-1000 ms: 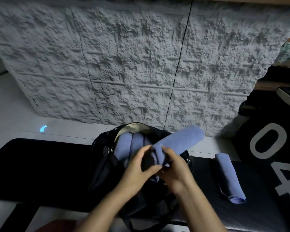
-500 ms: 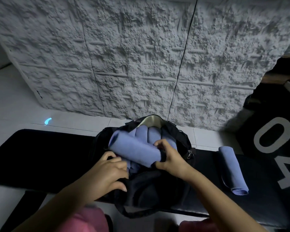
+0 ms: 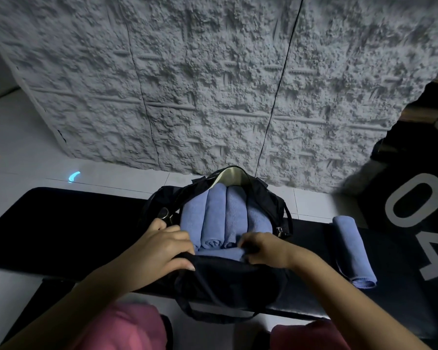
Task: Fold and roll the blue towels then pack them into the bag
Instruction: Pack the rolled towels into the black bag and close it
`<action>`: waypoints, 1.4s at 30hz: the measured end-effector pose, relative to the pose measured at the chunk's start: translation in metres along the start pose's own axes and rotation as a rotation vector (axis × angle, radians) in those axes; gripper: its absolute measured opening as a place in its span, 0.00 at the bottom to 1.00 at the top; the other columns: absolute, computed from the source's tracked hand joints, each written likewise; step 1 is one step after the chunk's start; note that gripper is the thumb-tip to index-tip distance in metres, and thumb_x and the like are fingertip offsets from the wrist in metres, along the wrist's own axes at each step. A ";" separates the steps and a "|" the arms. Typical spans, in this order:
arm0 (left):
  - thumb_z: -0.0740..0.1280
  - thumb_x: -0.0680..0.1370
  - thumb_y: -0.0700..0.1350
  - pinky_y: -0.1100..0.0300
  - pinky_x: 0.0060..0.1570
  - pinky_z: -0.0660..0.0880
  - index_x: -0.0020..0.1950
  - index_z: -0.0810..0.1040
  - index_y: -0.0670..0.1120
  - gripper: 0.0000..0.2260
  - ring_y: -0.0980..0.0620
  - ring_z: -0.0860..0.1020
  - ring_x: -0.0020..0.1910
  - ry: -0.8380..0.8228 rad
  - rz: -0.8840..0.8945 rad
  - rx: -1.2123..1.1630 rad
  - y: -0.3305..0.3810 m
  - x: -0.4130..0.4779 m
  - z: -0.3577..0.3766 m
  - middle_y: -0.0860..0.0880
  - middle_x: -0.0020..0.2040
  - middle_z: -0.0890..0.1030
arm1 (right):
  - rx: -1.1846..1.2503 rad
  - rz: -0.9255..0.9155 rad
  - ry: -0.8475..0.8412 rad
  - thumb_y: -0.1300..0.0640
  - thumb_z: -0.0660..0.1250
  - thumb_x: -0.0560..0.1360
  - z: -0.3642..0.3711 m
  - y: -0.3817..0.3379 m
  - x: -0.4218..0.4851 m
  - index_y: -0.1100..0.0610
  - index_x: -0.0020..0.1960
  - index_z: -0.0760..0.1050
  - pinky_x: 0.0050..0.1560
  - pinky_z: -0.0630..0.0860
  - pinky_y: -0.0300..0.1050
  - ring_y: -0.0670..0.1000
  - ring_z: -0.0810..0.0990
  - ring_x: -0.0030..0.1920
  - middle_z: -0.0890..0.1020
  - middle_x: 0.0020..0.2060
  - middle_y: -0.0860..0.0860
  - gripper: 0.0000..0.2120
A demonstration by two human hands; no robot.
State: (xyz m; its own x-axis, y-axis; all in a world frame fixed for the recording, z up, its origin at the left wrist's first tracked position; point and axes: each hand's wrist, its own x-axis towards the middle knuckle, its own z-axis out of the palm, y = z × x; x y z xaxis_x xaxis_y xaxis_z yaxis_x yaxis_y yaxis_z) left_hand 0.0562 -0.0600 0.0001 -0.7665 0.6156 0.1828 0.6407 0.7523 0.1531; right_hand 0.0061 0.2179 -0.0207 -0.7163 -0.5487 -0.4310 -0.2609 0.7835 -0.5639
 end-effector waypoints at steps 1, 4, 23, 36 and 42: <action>0.58 0.74 0.64 0.65 0.46 0.57 0.43 0.74 0.59 0.12 0.64 0.68 0.41 -0.006 0.004 0.008 0.000 0.000 0.001 0.61 0.39 0.73 | -0.149 0.023 0.012 0.54 0.66 0.75 0.002 -0.003 0.000 0.53 0.57 0.75 0.52 0.73 0.45 0.51 0.77 0.52 0.80 0.49 0.50 0.11; 0.57 0.74 0.64 0.64 0.46 0.57 0.43 0.74 0.58 0.12 0.64 0.68 0.41 -0.003 0.008 0.017 -0.001 0.002 0.002 0.61 0.39 0.74 | -0.485 0.038 0.183 0.49 0.62 0.76 0.004 -0.019 -0.009 0.48 0.60 0.73 0.47 0.73 0.49 0.58 0.78 0.53 0.77 0.54 0.51 0.13; 0.32 0.62 0.76 0.51 0.71 0.48 0.66 0.69 0.56 0.46 0.55 0.64 0.68 -0.288 -0.300 0.050 0.050 0.053 0.011 0.56 0.66 0.68 | -0.393 0.041 0.309 0.26 0.35 0.67 0.016 0.019 -0.050 0.47 0.52 0.77 0.63 0.62 0.49 0.48 0.67 0.58 0.73 0.54 0.43 0.40; 0.18 0.50 0.74 0.54 0.71 0.50 0.74 0.59 0.59 0.59 0.53 0.54 0.74 -0.332 -0.412 -0.060 0.081 0.087 0.061 0.57 0.77 0.52 | 0.068 0.917 0.796 0.59 0.59 0.77 0.017 0.176 -0.071 0.56 0.70 0.60 0.64 0.63 0.61 0.63 0.60 0.68 0.57 0.73 0.59 0.23; 0.20 0.52 0.75 0.54 0.71 0.53 0.71 0.62 0.60 0.57 0.53 0.56 0.73 -0.345 -0.428 -0.054 0.080 0.093 0.065 0.57 0.76 0.55 | 0.290 1.023 0.756 0.49 0.68 0.74 0.029 0.194 -0.069 0.54 0.74 0.52 0.61 0.66 0.61 0.65 0.66 0.63 0.69 0.64 0.64 0.36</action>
State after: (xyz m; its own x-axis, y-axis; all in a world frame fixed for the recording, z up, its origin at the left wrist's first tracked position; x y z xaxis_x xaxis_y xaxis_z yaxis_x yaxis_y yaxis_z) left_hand 0.0333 0.0726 -0.0338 -0.9230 0.3051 -0.2345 0.2627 0.9449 0.1954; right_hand 0.0232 0.3988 -0.1205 -0.7152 0.6284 -0.3058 0.6963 0.6030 -0.3894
